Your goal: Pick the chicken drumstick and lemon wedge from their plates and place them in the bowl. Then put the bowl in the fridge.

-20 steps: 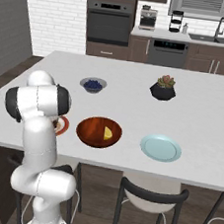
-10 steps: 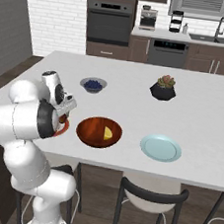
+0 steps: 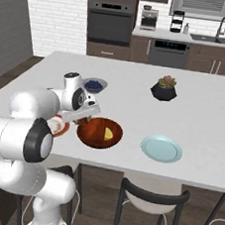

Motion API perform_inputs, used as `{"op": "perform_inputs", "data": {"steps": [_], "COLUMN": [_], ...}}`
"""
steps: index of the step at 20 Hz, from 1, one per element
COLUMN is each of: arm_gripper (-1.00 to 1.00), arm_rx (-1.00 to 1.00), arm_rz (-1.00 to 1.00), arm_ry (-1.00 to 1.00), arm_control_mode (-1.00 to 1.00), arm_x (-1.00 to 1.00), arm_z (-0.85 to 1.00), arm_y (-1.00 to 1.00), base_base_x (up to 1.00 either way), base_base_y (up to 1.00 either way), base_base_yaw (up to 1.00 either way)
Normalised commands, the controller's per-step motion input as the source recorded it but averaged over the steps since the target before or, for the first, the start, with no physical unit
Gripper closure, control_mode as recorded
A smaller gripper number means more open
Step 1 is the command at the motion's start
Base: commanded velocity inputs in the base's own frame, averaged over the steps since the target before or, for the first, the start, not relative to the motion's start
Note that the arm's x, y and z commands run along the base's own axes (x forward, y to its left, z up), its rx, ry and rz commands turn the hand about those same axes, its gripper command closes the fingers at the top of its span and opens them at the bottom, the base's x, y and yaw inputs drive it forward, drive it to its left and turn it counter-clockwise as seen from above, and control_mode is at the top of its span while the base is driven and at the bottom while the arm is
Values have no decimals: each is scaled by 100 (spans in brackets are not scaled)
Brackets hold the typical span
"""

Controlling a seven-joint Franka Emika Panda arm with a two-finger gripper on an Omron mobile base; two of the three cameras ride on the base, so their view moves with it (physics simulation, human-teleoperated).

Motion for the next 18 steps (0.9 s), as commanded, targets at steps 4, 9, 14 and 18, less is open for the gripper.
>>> {"op": "perform_inputs", "data": {"steps": [4, 9, 14, 18], "arm_gripper": [100, 100, 100, -100], "arm_rx": [14, 8, 0, 0], "arm_rz": [-35, -22, -1, 0], "arm_ry": [0, 0, -7, 0], "arm_control_mode": [-100, -100, -100, -100], "arm_x": [24, 8, 0, 7], "arm_z": [-8, -35, -38, -11], "arm_y": [-59, -13, 0, 0], "base_base_x": [0, 0, 0, 0], "base_base_y": [0, 0, 0, 0], "base_base_yaw": [0, 0, 0, 0]}}
